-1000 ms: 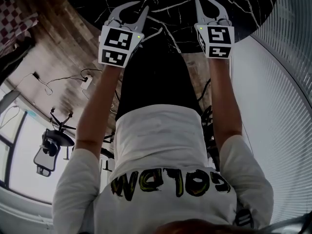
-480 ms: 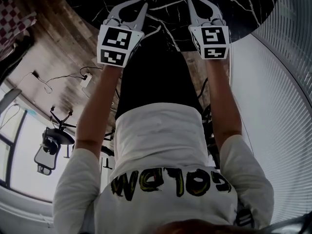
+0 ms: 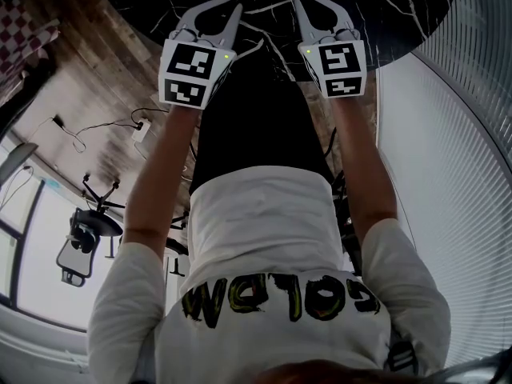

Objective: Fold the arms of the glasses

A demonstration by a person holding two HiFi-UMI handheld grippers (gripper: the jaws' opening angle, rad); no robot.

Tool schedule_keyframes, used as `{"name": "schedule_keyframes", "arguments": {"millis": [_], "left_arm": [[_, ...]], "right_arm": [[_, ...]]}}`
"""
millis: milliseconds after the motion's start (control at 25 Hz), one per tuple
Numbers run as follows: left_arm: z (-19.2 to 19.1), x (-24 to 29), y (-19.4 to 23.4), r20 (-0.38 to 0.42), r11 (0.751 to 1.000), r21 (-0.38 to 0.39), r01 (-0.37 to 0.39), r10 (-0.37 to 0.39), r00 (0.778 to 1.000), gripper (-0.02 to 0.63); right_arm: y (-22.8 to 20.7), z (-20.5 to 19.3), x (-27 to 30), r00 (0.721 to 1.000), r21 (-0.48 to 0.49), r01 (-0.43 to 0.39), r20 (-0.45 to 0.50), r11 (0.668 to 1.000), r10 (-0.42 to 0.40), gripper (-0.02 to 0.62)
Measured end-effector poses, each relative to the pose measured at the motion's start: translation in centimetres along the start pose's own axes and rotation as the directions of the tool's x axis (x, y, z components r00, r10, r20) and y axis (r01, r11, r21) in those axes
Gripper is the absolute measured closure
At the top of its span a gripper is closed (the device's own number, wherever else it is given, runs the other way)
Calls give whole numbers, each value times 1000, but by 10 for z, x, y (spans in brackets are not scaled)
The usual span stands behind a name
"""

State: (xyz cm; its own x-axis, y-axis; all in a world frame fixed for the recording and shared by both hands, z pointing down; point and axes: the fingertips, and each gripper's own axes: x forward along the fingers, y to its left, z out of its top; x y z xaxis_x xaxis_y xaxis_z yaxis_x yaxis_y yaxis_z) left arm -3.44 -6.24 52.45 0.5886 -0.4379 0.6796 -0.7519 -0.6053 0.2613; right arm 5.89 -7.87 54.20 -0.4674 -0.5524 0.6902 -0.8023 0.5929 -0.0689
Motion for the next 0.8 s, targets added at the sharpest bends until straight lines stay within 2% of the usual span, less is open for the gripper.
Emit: {"name": "schedule_keyframes", "arguments": {"millis": [520, 800], "left_arm": [[-3, 3, -9, 1, 999, -23, 28, -28, 1000, 598], [-1, 6, -21, 0, 998, -5, 57, -57, 998, 598]], "right_arm": [[18, 4, 4, 999, 4, -51, 12, 999, 51, 592], [36, 10, 9, 996, 3, -88, 25, 996, 88, 592]]}}
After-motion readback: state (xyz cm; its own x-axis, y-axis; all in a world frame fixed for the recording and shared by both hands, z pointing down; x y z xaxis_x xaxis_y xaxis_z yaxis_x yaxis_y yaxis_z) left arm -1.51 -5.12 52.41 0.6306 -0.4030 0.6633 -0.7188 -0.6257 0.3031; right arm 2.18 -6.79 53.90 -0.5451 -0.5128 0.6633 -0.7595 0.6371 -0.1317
